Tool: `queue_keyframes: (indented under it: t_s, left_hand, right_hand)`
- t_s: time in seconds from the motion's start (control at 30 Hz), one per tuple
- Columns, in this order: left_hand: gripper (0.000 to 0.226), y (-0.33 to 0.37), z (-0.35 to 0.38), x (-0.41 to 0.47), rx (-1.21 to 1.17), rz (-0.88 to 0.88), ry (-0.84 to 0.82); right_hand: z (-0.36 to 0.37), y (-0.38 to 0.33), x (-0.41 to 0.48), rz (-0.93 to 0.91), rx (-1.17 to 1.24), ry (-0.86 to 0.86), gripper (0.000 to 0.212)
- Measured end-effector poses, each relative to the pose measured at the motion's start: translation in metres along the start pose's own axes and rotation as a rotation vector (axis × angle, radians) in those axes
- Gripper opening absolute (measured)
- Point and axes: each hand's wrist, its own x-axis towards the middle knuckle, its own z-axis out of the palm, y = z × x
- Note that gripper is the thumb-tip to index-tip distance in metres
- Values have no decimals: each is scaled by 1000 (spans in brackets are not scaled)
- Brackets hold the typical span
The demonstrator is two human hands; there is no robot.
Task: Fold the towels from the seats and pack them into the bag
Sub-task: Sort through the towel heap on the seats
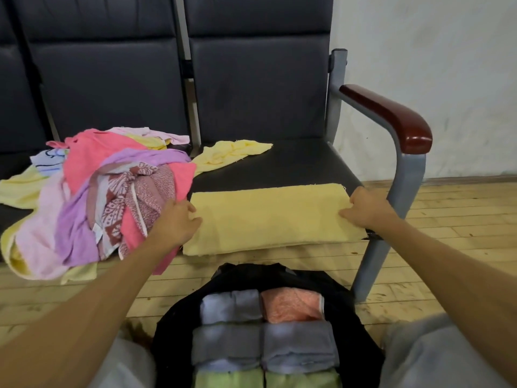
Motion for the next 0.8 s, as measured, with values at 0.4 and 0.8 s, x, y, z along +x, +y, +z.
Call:
queue_keyframes:
  t_s: [0.4, 0.8]
  left_hand:
    - [30, 29, 13, 8, -16, -195, -62]
    - [18, 23, -25, 0, -1382, -546, -156]
  right_hand:
    - [-1, -11, 5, 180, 270, -96, 26]
    - [-7, -29, 6, 446, 1023, -226, 64]
